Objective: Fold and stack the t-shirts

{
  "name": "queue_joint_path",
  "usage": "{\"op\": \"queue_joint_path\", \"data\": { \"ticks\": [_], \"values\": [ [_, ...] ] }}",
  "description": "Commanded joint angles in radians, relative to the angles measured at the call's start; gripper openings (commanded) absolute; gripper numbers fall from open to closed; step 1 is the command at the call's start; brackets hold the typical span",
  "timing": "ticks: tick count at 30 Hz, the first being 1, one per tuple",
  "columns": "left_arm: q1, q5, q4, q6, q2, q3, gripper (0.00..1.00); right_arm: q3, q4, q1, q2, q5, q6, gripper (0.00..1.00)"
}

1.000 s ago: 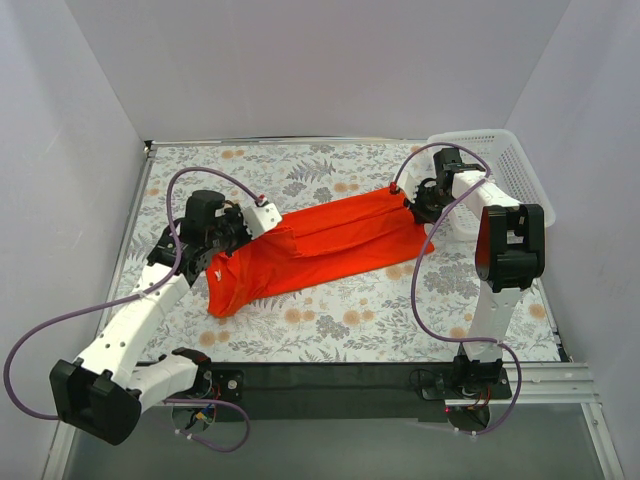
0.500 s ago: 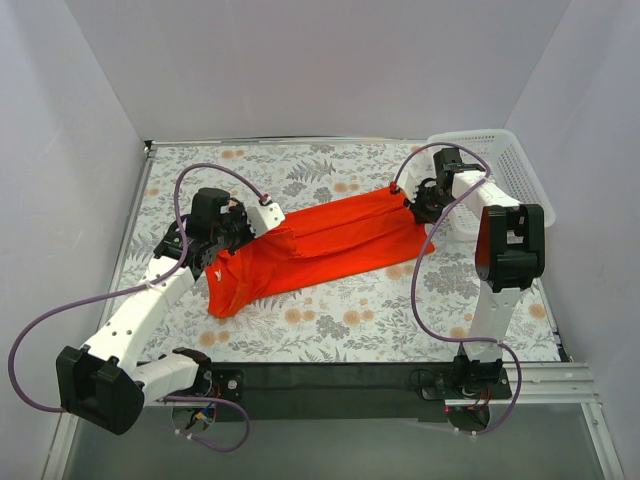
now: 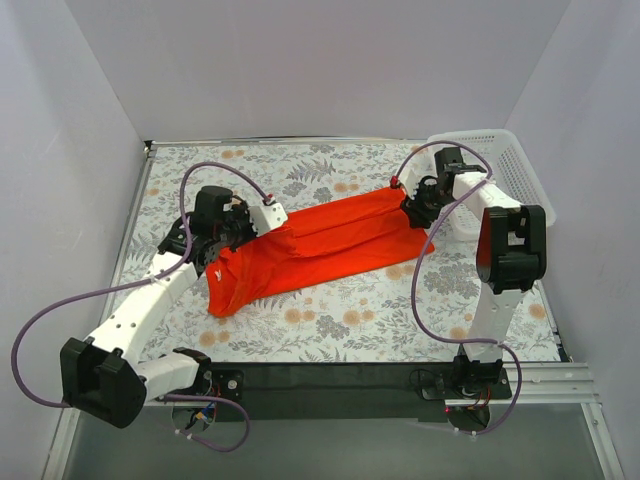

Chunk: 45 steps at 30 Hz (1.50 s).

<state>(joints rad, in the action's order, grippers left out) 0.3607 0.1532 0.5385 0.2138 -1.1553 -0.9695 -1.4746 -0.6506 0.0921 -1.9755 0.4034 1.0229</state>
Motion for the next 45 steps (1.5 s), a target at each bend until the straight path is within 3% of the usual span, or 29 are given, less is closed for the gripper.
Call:
{"op": "queue_joint_path", "data": {
  "ticks": [1, 5, 15, 45],
  "values": [
    [-0.006, 0.0, -0.04, 0.054, -0.021, -0.038, 0.0, 0.02, 0.023, 0.0, 0.104, 0.104, -0.049, 0.5],
    [-0.006, 0.005, -0.051, 0.09, -0.058, -0.063, 0.0, 0.054, 0.023, 0.0, 0.161, 0.155, -0.067, 0.52],
    [-0.006, 0.009, -0.068, 0.182, -0.145, -0.101, 0.0, 0.307, 0.025, 0.06, 0.274, 0.508, -0.069, 0.5],
    [-0.006, 0.157, -0.158, 0.401, -0.287, -0.167, 0.0, 0.333, 0.043, 0.07, 0.199, 0.508, -0.098, 0.47]
  ]
}}
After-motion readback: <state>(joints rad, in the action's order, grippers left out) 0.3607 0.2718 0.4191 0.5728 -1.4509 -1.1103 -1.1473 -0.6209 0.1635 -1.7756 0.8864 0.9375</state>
